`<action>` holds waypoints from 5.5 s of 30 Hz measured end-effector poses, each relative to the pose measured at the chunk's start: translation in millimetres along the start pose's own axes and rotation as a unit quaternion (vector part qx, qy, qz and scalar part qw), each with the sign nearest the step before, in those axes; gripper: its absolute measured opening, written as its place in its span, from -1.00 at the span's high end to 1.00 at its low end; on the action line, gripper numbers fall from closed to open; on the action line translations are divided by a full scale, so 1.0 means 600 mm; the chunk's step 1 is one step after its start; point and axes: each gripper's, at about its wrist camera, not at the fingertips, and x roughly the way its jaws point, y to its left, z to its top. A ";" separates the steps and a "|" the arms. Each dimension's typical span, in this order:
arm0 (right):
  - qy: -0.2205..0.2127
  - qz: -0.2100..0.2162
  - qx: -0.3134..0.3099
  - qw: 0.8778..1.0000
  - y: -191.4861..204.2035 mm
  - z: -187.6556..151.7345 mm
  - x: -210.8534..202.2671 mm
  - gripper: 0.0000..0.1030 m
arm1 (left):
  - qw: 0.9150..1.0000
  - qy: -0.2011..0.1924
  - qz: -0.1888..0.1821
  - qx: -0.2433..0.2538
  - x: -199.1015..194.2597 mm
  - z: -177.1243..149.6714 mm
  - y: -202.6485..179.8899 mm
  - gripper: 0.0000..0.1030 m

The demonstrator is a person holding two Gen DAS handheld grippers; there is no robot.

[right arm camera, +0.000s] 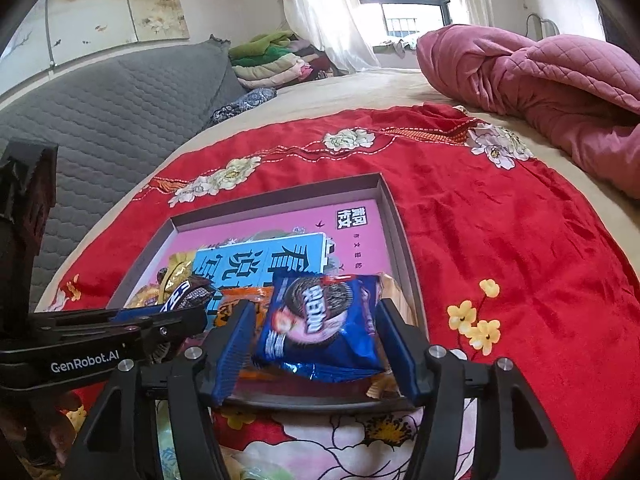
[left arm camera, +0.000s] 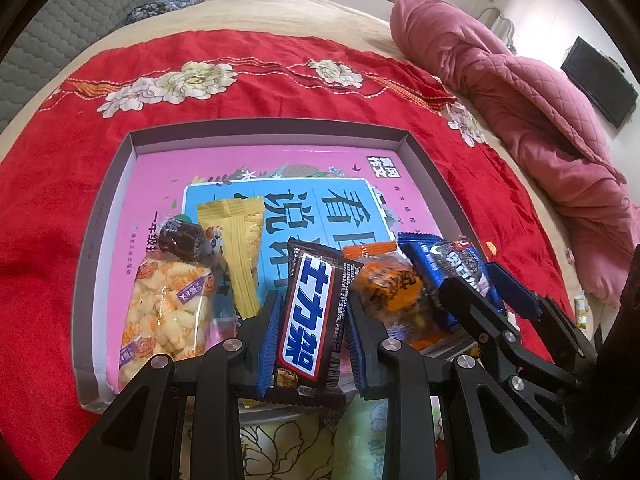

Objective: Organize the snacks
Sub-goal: 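Lower the chocolate bar into the tray with the left gripper while the right gripper lowers the cookie pack there, then open both grippers to release the chocolate bar and cookie pack in the tray, then move both grippers back from the tray to the pale green bag and candy stick, then grasp the red-and-white candy stick with the left gripper while the right gripper grasps the pale green bag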

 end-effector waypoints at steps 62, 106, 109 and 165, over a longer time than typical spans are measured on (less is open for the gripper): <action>-0.019 0.018 -0.003 1.000 -0.008 -0.010 -0.090 -0.36 | 1.000 0.010 -0.012 0.000 -0.096 -0.056 0.020 -0.20; 0.055 0.005 -0.061 0.997 0.007 -0.065 -0.121 -0.39 | 0.991 0.109 -0.080 0.021 -0.064 -0.165 -0.036 -0.19; 0.056 0.000 -0.063 0.996 0.003 -0.065 -0.121 -0.39 | 0.990 0.115 -0.079 0.024 -0.054 -0.170 -0.042 -0.19; 0.082 0.067 -0.259 0.960 0.077 -0.117 -0.048 0.23 | 0.990 0.122 -0.071 0.009 -0.009 -0.143 0.006 0.45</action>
